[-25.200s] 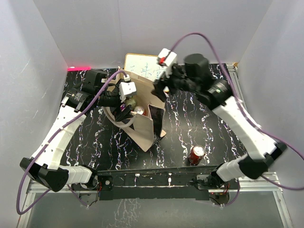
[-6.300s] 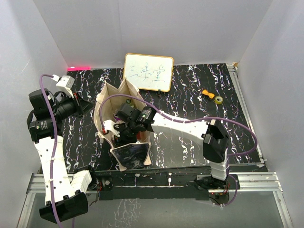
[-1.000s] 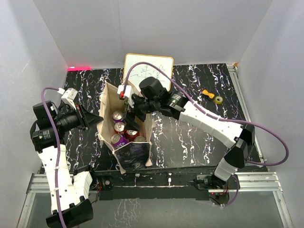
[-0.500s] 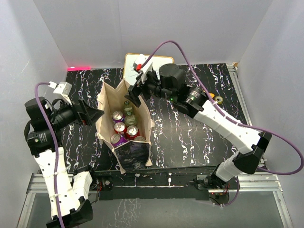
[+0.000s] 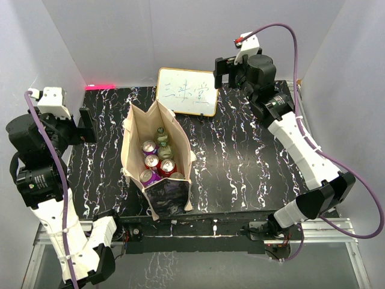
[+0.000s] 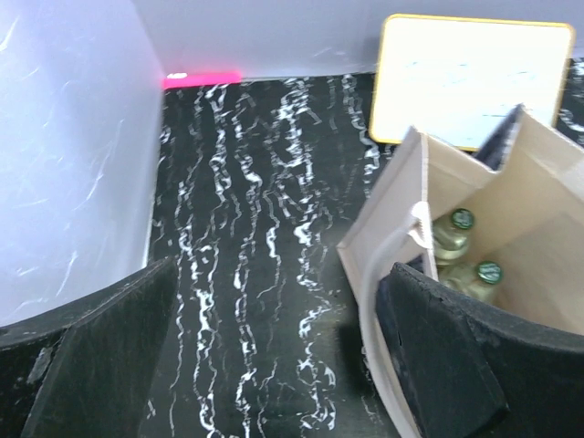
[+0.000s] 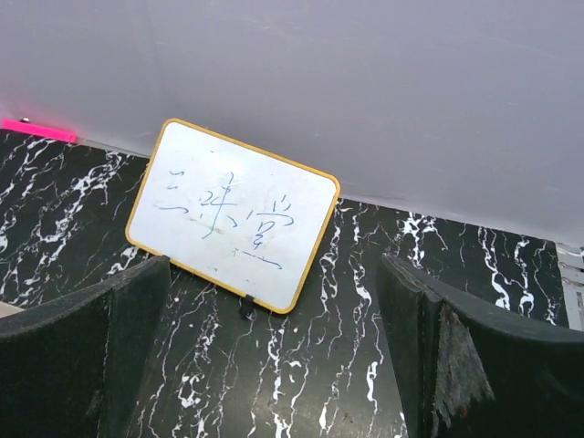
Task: Place the beverage into the canvas bag
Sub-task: Reset both arms
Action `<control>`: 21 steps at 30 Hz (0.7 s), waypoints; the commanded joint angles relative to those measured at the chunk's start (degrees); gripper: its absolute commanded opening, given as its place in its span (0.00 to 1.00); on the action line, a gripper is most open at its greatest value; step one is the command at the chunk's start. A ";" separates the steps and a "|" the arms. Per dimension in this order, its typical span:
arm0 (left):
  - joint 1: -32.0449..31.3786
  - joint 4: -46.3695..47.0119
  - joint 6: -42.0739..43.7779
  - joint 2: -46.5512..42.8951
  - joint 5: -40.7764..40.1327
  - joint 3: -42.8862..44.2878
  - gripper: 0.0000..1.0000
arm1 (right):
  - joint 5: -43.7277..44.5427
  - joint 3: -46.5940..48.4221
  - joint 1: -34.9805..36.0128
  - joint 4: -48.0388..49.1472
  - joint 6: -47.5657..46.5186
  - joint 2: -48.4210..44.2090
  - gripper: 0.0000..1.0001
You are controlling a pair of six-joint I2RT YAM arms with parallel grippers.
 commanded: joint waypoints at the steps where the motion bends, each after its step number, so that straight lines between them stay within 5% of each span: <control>1: 0.29 4.86 -0.82 -1.85 -4.83 -2.50 0.97 | 3.26 -1.09 -0.34 4.99 -0.25 -3.49 0.99; 10: 0.24 10.50 2.69 -2.62 -5.35 -3.41 0.97 | 0.22 3.10 -0.85 -0.26 -5.41 -2.57 0.99; 21: 0.29 15.09 -4.91 1.14 -0.67 -5.28 0.97 | 4.89 -0.87 -4.05 -0.99 -6.18 -3.28 0.99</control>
